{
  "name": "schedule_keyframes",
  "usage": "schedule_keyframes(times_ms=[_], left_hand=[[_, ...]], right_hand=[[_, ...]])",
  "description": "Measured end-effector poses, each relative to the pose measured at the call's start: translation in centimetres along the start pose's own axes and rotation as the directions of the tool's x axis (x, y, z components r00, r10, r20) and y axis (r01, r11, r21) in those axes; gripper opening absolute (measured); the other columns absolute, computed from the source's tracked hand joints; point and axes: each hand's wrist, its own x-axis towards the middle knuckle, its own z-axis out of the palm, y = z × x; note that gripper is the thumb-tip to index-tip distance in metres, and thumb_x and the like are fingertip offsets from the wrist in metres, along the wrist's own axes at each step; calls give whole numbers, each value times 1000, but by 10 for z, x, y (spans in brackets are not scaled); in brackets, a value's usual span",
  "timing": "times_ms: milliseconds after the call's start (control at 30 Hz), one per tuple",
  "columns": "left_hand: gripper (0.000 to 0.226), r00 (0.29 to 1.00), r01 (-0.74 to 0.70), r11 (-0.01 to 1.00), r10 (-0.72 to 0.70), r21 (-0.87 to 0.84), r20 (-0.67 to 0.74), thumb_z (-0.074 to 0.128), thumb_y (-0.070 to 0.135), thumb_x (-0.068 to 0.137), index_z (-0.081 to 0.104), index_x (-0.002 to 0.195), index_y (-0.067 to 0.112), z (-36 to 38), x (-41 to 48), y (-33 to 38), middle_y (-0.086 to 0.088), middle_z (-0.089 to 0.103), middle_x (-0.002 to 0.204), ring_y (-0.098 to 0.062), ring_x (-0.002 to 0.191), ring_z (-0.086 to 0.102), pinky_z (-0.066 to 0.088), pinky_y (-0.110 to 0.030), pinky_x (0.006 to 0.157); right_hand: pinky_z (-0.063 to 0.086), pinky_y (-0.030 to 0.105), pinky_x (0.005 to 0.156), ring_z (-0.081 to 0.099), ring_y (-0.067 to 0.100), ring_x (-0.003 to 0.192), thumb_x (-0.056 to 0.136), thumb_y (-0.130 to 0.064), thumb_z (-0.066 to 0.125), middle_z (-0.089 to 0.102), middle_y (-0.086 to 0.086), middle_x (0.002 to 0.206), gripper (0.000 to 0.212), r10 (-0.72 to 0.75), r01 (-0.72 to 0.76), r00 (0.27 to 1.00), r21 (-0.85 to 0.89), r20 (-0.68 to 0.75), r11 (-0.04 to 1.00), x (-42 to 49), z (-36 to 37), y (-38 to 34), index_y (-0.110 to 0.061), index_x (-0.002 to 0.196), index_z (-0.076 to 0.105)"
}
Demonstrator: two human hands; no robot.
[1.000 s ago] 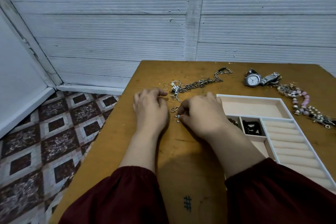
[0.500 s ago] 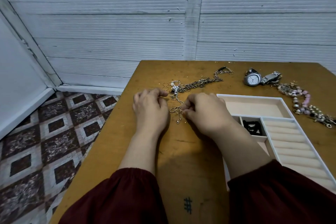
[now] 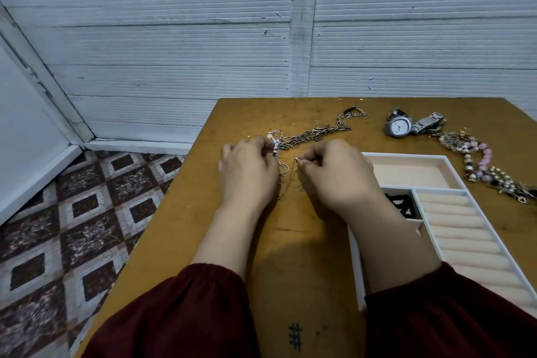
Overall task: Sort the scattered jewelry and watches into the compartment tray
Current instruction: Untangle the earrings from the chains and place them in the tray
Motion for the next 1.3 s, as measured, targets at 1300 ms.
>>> schedule_keyframes(times_ms=[1300], left_hand=[[9,990,132,882,-138,-452,19,61,23,88,62,79,26,13,41,-4,2,67,80,-19,81,64,49,-29,77]], right_hand=[[50,45,89,66,26,91,86,-29,60,71,-4,82,24,119,-105,992,269,-36,957,5,-3,5,-33,62,58]])
